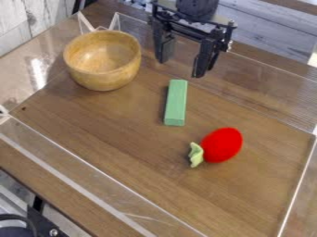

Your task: Move the red object to the left side of the table

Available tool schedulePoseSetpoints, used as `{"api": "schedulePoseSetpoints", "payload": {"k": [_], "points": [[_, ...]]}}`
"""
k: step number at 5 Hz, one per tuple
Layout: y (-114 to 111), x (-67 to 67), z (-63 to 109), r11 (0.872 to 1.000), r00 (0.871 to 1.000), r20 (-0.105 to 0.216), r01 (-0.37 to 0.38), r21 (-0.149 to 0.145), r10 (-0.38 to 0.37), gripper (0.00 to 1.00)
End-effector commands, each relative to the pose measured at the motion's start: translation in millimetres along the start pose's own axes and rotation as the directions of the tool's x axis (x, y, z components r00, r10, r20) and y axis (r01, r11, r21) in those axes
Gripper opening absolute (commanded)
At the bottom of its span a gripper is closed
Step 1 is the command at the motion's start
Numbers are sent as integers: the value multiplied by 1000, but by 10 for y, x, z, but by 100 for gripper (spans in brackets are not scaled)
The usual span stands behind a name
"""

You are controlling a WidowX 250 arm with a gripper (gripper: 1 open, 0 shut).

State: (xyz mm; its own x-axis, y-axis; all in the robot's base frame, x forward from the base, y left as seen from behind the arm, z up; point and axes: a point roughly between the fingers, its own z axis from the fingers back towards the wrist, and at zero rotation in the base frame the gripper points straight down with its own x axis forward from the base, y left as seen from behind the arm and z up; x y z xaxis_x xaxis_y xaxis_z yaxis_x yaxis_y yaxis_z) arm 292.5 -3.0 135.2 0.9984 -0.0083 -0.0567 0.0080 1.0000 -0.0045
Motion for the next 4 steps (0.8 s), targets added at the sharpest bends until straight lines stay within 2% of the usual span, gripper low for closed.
{"api": "schedulePoseSetpoints", "payload": {"k": [1,2,3,4], "points": [[-366,-1,-148,984,984,-2,179,-5,-179,100],[-781,-17,-332,935,935,-1,354,-8,-354,100],[-845,-31,-496,892,892,4,452,-1,-452,100],[-771,-35,-624,860,860,23,510,7,-510,100]]}}
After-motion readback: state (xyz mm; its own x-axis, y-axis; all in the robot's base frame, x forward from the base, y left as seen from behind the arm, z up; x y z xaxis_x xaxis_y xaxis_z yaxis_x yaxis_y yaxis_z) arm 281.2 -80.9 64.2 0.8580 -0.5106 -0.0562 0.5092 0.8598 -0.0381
